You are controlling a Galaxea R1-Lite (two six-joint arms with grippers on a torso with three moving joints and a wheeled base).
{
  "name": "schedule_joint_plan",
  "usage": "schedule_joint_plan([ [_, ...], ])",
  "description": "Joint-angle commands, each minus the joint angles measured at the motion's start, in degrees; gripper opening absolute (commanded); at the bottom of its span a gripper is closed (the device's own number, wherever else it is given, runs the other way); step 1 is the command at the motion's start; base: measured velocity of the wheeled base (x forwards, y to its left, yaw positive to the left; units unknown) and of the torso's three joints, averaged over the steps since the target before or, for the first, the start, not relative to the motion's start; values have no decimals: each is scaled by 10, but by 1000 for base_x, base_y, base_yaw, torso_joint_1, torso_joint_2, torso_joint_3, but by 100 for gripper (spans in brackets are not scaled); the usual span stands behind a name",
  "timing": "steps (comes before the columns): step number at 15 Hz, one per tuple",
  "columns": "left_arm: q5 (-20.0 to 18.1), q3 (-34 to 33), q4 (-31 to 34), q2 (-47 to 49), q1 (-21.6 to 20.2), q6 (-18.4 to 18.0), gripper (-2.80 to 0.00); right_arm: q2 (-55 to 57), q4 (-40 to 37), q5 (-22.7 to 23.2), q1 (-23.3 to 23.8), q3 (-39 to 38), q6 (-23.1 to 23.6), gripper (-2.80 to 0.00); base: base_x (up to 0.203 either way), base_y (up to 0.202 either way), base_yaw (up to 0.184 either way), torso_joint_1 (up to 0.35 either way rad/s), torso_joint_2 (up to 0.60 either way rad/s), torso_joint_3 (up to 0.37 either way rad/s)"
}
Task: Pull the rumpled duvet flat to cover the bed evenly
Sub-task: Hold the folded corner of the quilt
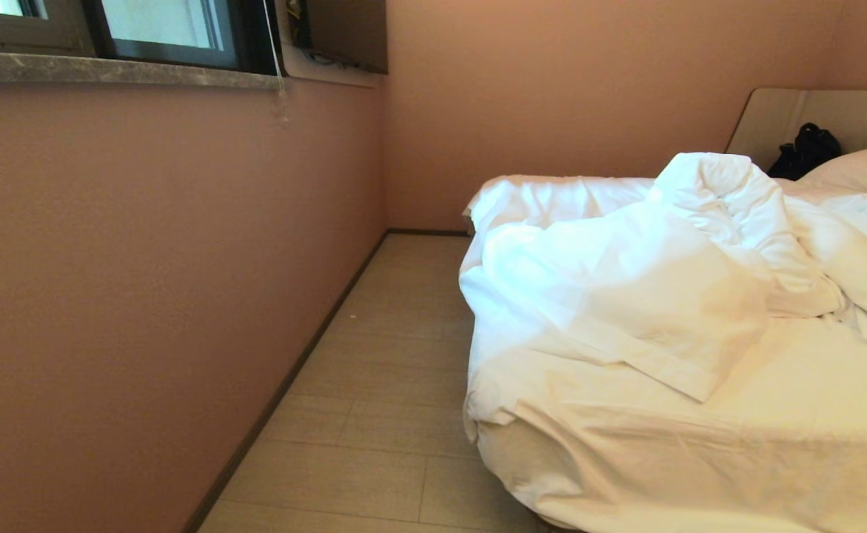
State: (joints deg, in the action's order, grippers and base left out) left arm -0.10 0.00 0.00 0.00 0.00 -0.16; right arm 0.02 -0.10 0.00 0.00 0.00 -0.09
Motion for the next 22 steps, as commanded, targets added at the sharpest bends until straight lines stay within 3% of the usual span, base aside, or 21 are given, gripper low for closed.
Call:
schedule_joint_plan([
  [1, 0, 0, -1, 0, 0, 0, -280, 0, 0, 0, 0, 0, 0, -280, 0, 0, 0, 0, 0, 0],
  [20, 0, 0, -1, 0, 0, 0, -280, 0, 0, 0, 0, 0, -1, -280, 0, 0, 0, 0, 0, 0],
  [22, 0, 0, 0, 0, 0, 0, -280, 0, 0, 0, 0, 0, -1, -280, 152, 0, -5, 5, 2, 3],
])
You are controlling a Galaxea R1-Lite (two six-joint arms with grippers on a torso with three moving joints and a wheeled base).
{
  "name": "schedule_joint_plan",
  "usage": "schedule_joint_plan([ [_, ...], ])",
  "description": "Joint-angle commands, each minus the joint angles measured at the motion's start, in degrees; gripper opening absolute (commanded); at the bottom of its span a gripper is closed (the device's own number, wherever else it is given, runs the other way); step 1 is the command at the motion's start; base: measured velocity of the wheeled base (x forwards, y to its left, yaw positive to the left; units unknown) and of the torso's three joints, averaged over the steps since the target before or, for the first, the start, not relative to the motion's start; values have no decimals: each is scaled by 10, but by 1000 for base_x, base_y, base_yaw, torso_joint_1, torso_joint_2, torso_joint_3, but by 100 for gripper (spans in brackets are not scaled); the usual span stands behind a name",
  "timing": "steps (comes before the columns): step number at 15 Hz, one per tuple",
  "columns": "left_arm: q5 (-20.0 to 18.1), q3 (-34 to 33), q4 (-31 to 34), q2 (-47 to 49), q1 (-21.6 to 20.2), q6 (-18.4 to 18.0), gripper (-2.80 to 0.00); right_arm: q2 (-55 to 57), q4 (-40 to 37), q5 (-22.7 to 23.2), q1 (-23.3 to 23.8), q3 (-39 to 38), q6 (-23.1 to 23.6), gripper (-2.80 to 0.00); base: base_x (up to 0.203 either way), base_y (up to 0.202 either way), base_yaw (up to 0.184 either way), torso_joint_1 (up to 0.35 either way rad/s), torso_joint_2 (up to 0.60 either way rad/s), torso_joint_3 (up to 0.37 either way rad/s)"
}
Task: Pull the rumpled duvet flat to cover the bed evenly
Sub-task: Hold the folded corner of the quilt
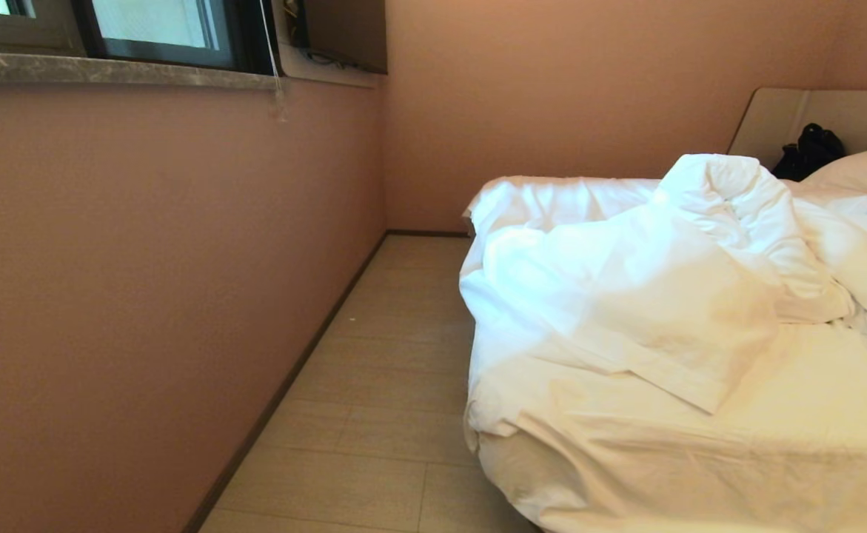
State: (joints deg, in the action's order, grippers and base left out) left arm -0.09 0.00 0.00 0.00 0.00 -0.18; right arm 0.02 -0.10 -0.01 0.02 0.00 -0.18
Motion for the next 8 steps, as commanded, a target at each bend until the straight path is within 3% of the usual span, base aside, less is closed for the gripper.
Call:
schedule_joint_plan([
  [1, 0, 0, -1, 0, 0, 0, -280, 0, 0, 0, 0, 0, 0, -280, 201, 0, -2, 2, 2, 7],
  [4, 0, 0, -1, 0, 0, 0, -280, 0, 0, 0, 0, 0, 0, -280, 184, 0, -1, 4, 0, 3],
  [8, -1, 0, -1, 0, 0, 0, -280, 0, 0, 0, 0, 0, 0, -280, 16, 0, 0, 2, -1, -1],
])
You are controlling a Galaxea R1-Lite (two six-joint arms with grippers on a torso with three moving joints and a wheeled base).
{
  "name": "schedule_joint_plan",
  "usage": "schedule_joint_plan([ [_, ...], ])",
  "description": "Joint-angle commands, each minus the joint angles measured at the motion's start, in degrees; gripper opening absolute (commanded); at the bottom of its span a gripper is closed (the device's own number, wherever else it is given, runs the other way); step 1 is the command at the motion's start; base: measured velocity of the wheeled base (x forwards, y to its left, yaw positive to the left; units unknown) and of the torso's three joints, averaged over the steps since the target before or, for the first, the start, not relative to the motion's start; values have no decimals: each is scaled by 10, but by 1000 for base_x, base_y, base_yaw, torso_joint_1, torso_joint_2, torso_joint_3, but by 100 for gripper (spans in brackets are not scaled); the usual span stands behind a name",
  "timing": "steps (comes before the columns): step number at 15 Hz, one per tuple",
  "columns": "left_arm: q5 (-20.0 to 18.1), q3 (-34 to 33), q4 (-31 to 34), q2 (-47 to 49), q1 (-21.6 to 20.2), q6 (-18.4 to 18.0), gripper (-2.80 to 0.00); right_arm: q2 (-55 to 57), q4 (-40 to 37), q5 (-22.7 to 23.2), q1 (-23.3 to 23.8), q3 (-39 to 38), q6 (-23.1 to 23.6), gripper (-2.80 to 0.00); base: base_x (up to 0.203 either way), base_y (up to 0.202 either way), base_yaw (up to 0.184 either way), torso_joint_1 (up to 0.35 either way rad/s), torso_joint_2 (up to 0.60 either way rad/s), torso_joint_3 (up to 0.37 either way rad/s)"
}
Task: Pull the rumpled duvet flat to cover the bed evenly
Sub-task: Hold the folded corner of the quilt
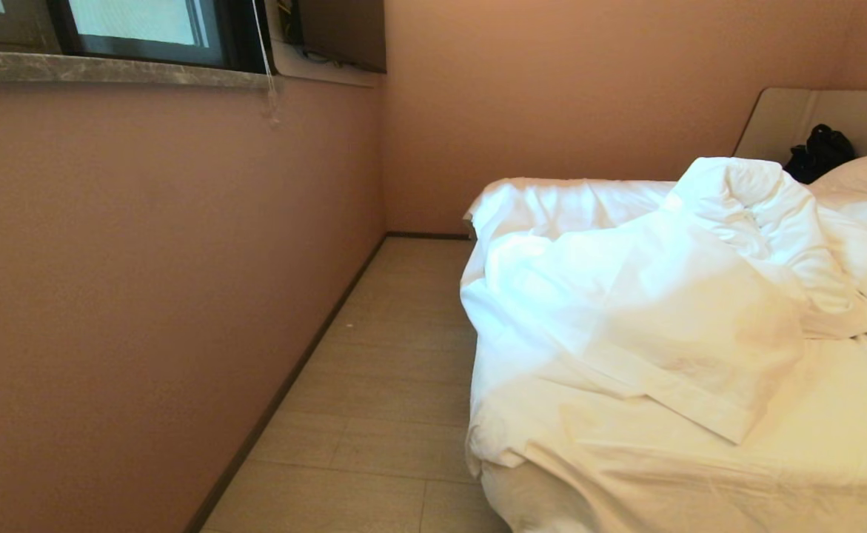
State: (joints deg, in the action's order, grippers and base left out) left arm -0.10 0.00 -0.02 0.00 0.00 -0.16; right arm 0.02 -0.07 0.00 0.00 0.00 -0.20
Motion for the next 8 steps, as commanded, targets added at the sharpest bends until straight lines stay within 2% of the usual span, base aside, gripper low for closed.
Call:
schedule_joint_plan([
  [1, 0, 0, -1, 1, 0, 0, -280, 0, 0, 0, 0, 0, 0, -280, 0, 0, 0, 0, 0, 0],
  [6, 0, 0, -1, 0, 0, 0, -280, 0, 1, 0, 0, 0, 1, -280, 0, 0, 0, 0, 0, 0],
  [8, 0, 0, 0, 0, 0, 0, -280, 0, 1, 0, 0, 0, 1, -280, 4, -85, 10, 3, 2, 3],
])
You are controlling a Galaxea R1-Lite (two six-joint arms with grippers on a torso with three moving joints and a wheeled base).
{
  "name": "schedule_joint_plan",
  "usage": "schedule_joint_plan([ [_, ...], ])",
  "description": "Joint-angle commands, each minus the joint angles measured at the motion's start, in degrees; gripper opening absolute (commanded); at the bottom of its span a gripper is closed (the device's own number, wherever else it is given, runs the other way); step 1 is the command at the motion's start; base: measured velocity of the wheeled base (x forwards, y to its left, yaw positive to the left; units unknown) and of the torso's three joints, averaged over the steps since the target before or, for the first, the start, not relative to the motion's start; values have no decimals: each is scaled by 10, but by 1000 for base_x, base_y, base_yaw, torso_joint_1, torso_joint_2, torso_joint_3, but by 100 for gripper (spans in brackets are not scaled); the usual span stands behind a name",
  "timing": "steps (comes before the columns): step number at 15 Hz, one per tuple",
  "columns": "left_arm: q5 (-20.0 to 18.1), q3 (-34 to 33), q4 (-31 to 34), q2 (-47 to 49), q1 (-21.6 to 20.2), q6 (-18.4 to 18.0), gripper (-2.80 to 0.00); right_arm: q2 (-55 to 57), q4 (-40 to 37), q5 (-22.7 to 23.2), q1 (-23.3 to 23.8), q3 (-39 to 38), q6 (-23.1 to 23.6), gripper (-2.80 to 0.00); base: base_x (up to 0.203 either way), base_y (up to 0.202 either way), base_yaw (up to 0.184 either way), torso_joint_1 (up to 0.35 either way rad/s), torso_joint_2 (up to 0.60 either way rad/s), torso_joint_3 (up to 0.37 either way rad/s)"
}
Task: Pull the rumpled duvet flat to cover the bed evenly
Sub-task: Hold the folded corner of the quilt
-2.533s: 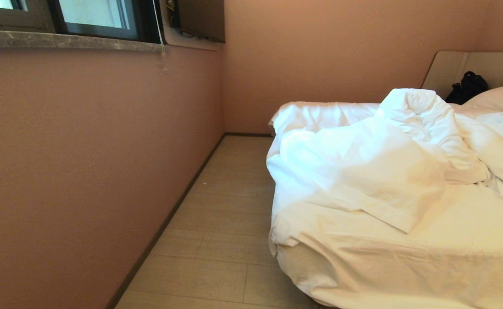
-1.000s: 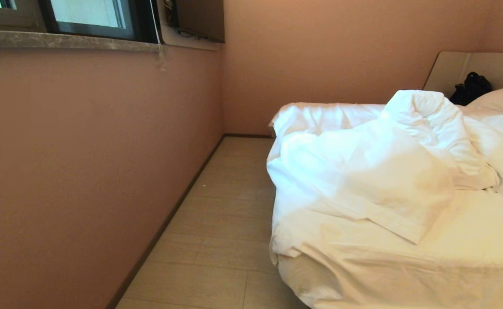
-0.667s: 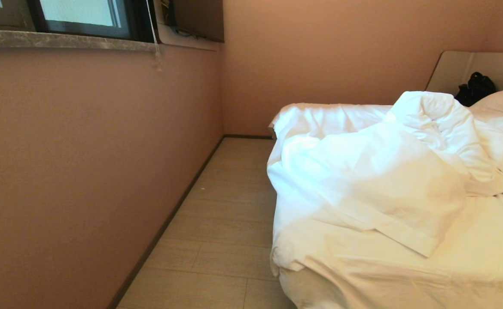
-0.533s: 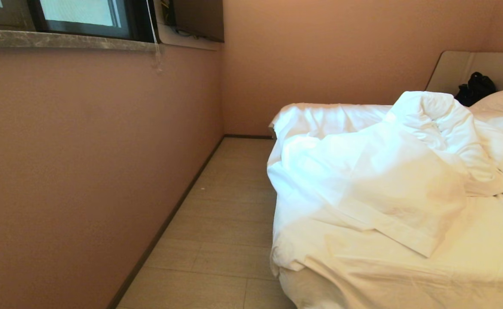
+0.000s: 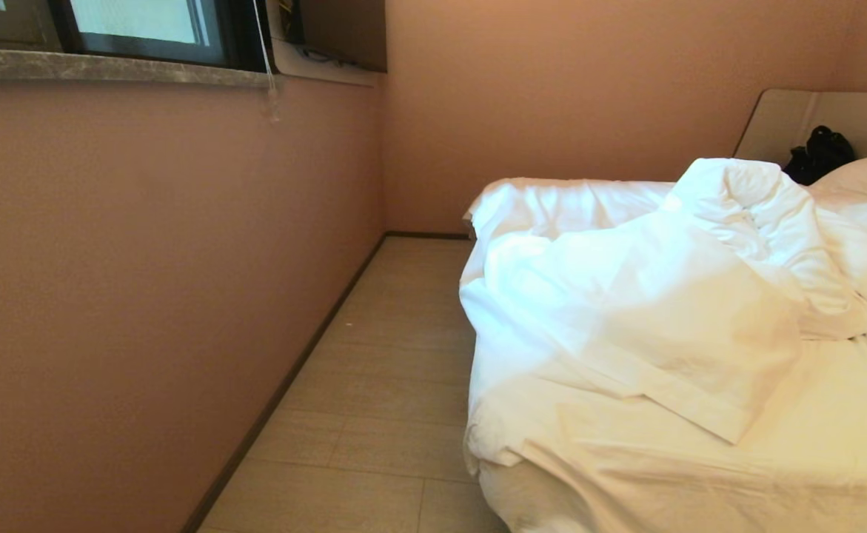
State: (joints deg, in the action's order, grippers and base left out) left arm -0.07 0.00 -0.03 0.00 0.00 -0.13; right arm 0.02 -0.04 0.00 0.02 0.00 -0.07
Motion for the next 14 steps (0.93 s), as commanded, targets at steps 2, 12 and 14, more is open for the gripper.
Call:
schedule_joint_plan([
  [2, 0, 0, 0, 1, 0, 0, -280, 0, 0, 0, 0, 0, 0, -280, 1, -183, -1, 1, 4, 2],
  [12, 0, 0, 0, 0, 0, 0, -280, 0, 0, 0, 0, 0, -2, -280, 0, -194, 0, 3, 2, 2],
  [14, 0, 0, -1, 0, 0, 0, -280, 0, -1, 0, 0, 0, -2, -280, 0, -193, 2, 1, 6, 2],
])
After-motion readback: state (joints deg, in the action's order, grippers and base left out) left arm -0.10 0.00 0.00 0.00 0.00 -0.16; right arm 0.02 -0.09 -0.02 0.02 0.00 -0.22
